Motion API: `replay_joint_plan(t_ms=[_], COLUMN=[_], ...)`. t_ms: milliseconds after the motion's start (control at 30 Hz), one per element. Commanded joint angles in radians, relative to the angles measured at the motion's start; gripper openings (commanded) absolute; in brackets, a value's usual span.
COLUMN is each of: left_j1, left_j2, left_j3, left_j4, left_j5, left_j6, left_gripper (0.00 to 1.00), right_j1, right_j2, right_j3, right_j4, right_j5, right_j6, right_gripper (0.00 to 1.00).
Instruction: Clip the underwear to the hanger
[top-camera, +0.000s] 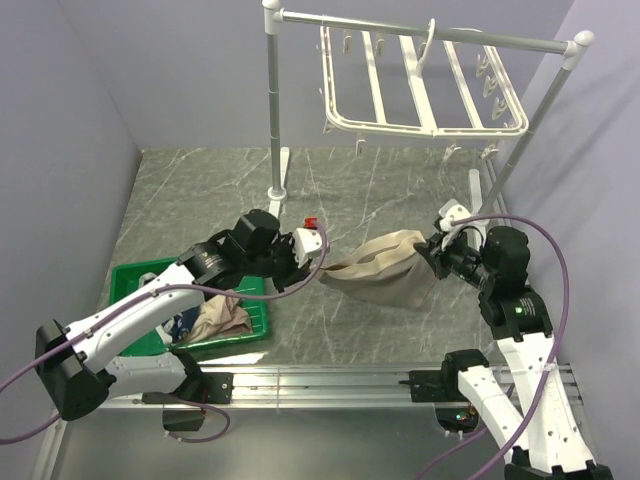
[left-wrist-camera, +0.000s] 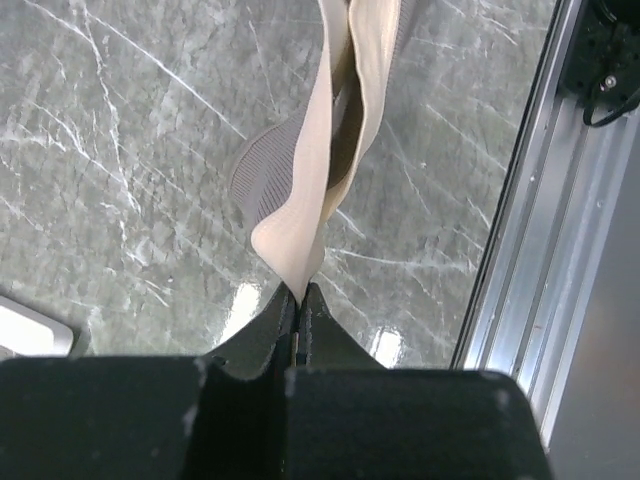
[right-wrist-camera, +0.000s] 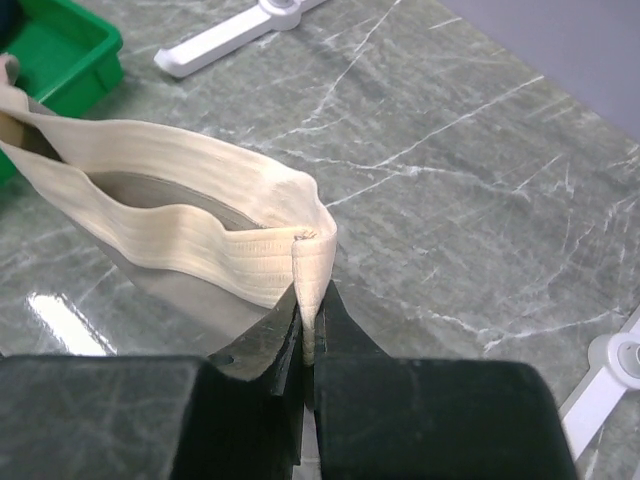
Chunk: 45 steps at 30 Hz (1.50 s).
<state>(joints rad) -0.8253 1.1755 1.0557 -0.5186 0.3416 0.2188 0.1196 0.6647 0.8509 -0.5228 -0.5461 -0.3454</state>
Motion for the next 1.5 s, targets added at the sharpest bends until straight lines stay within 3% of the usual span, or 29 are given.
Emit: replay_joint_plan(t_ms=[0, 333, 500, 633, 700, 800, 833, 900, 967, 1000, 1067, 1133, 1200, 1233, 1267, 1367, 1467], left_j1=[0.002, 0.055, 0.06, 0.058, 0.051, 0.034, 0.032, 0.034, 0.032, 0.032, 0.034, 0.032, 0.032, 0.032, 0.032, 0.034, 0.046], left_j2=[-0.03, 0.122, 0.037, -0.043, -0.056, -0.037, -0.046, -0.109, -0.186, -0.204, -0.22, -0.189, -0.099, -0.061, 0.005, 0.088, 0.104], left_j3=[-0.031, 0.101, 0.018, -0.121, -0.161, -0.189, -0.201, -0.253, -0.284, -0.31, -0.319, -0.304, -0.251, -0.228, -0.206, -0.152, -0.138], left_j4=[0.009, 0.107, 0.198, 0.148, 0.031, -0.217, -0.244, -0.262, -0.276, -0.262, -0.218, -0.172, -0.155, -0.149, -0.137, -0.109, -0.101], left_j5=[-0.015, -0.13, -0.15, -0.025, 0.043, 0.14, 0.145, 0.142, 0.145, 0.148, 0.151, 0.152, 0.151, 0.145, 0.142, 0.123, 0.167], left_j6=[0.04, 0.183, 0.244, 0.359, 0.494, 0.717, 0.756, 0.839, 0.898, 0.889, 0.852, 0.794, 0.677, 0.638, 0.57, 0.486, 0.449], left_gripper=[0.0, 0.0, 0.0, 0.0, 0.02, 0.42, 0.62, 0.65, 0.65, 0.65, 0.65, 0.61, 0.55, 0.48, 0.45, 0.41, 0.43], right_j1=[-0.005, -0.005, -0.003, 0.014, 0.038, 0.104, 0.121, 0.163, 0.166, 0.166, 0.164, 0.164, 0.163, 0.166, 0.167, 0.201, 0.262], right_j2=[-0.005, 0.168, 0.072, -0.052, -0.106, -0.157, -0.175, -0.239, -0.287, -0.319, -0.315, -0.208, -0.045, 0.01, 0.104, 0.228, 0.39], right_j3=[-0.022, 0.126, 0.106, -0.036, -0.081, -0.134, -0.136, -0.136, -0.147, -0.168, -0.187, -0.167, -0.115, -0.104, -0.093, -0.084, -0.069], right_j4=[-0.01, 0.052, -0.097, -0.247, -0.308, -0.486, -0.54, -0.56, -0.524, -0.425, -0.3, -0.228, -0.223, -0.212, -0.2, -0.111, -0.033], right_j5=[-0.026, 0.0, -0.112, -0.175, -0.195, -0.236, -0.235, -0.195, -0.137, -0.112, -0.069, -0.028, -0.041, -0.044, -0.046, 0.014, 0.081], right_j6=[-0.056, -0.213, -0.395, -0.587, -0.717, -0.921, -0.947, -1.004, -1.015, -0.982, -0.817, -0.714, -0.663, -0.64, -0.594, -0.546, -0.506], right_gripper=[0.0, 0.0, 0.0, 0.0, 0.29, 0.84, 0.93, 0.96, 0.93, 0.92, 0.87, 0.82, 0.69, 0.65, 0.55, 0.41, 0.39])
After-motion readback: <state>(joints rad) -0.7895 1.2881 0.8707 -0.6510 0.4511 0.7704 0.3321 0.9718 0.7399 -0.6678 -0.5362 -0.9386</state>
